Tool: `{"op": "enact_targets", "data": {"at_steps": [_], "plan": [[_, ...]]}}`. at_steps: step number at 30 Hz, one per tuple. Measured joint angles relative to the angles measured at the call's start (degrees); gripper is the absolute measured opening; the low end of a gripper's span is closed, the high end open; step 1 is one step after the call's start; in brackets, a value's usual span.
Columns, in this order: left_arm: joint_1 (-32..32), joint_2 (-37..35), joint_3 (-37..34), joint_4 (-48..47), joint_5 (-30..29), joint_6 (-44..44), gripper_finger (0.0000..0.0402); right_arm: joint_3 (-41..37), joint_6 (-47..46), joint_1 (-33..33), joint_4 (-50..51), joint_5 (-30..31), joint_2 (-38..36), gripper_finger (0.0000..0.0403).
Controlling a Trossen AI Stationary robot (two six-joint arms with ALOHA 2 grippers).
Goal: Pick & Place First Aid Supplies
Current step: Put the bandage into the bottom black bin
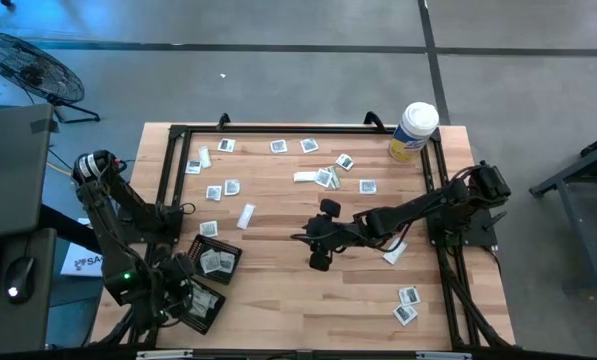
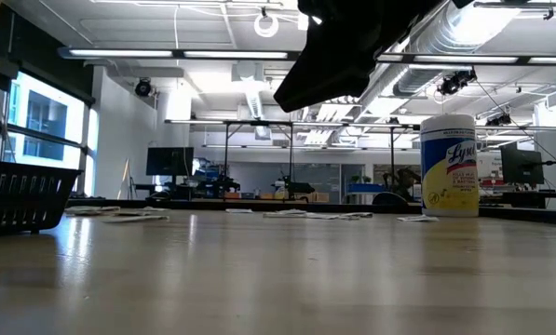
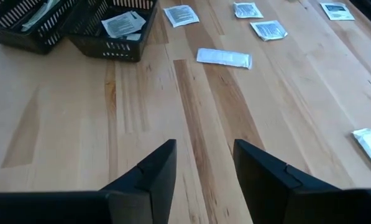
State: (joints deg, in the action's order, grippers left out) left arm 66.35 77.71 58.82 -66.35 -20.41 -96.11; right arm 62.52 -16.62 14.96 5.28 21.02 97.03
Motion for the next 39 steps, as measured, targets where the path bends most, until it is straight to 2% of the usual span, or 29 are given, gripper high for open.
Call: {"op": "enact_targets", "data": {"at_steps": [5,9,21,31,34,39], "plan": [[0.0,0.2,-4.4,2.5,4.9,-2.5,0.0175,0.0,0.1,0.0,0.0,-0.1,0.0,0.0154],[0.0,0.9,-7.7,9.2,5.9,2.1,0.0175,0.0,0.1,0.0,0.0,-0.2,0.0,0.0154],[0.0,5.5,-8.0,10.3,8.3,5.8,0.0175,0.0,0.1,0.0,0.0,-0.2,0.0,0.0154],[0.0,6.0,-8.0,18.0,8.0,9.9,0.0175,0.0,0.1,0.0,0.0,-0.2,0.0,0.0154],[-0.1,6.0,-8.0,17.5,7.9,11.0,0.0175,0.0,0.1,0.0,0.0,-0.2,0.0,0.0154],[-2.4,5.8,-4.2,10.5,8.7,10.6,0.0175,0.0,-0.5,-0.3,0.0,2.0,0.0,0.0153]]}}
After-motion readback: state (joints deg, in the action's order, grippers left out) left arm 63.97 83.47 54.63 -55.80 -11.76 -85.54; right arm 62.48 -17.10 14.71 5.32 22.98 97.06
